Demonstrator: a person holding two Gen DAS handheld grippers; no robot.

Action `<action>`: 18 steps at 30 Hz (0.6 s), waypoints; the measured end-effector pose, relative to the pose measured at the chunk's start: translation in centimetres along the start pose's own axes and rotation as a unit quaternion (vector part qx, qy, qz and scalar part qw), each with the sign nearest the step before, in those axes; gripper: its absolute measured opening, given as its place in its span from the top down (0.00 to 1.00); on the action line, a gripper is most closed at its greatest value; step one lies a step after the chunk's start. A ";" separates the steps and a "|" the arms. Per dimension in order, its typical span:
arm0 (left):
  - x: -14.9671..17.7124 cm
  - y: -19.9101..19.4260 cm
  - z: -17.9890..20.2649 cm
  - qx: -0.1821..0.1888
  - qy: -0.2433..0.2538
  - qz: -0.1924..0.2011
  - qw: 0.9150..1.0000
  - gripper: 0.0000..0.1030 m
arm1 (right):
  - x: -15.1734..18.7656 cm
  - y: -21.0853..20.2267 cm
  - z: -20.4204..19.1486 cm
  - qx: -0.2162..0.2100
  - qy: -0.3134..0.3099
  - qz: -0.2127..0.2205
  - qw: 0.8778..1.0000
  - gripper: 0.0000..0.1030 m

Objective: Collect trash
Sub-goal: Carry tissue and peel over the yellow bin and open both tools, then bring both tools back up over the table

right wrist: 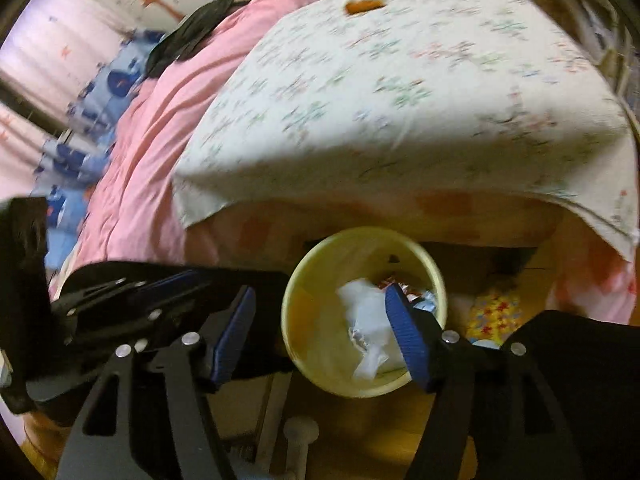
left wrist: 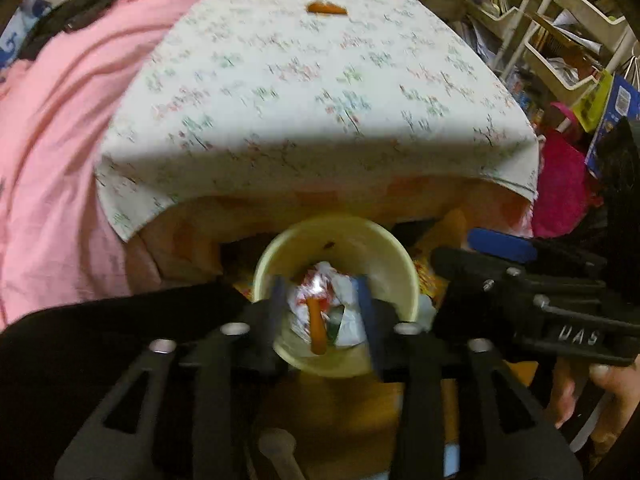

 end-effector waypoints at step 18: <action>-7.0 -7.7 0.9 -0.052 -0.016 0.219 0.974 0.14 | -4.3 -5.2 -2.7 0.164 -0.099 0.186 0.964 0.08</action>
Point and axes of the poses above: each gripper's, at about its wrist camera, not at the fingertips, and y roughly the way its jaws point, z to its right, x to its underside, the point moved 1 cm from there along y, roughly the way its jaws point, and after that the axes turned 8 degrees about -y, right-handed, at the moved point
